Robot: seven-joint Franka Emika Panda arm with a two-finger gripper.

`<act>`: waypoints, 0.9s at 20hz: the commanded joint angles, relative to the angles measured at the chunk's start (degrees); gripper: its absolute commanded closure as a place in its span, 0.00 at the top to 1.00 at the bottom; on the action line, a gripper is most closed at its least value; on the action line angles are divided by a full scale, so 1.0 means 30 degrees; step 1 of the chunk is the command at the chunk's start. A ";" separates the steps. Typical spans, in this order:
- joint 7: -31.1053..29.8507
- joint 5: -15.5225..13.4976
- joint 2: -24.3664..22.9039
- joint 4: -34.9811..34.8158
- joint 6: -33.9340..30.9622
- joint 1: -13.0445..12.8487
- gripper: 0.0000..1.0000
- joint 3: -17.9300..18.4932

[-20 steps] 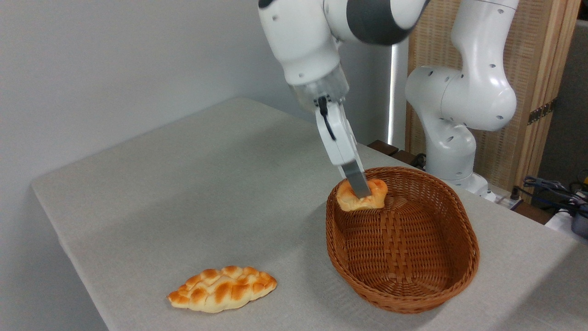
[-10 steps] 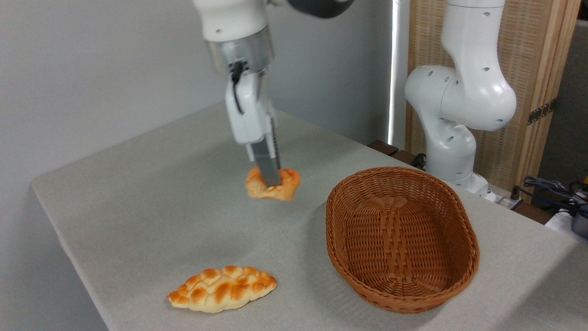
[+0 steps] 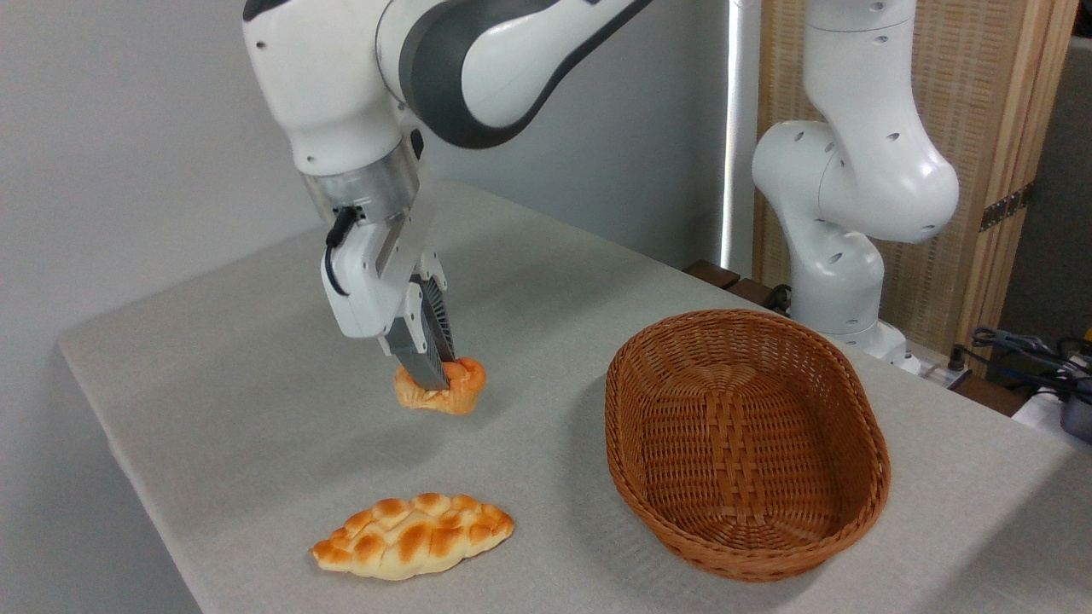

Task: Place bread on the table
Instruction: 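Lower the bun onto the table and open the gripper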

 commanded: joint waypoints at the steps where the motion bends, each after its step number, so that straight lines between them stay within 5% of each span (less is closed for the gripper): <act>1: 0.0063 -0.0264 0.0693 0.0382 0.0160 0.0005 1.00 -0.0430; 16: -0.0112 -0.0264 0.0432 0.0993 0.0426 0.0150 1.00 -0.0286; 18: -0.1859 -0.0264 0.0255 0.1871 0.0075 0.0355 1.00 -0.0227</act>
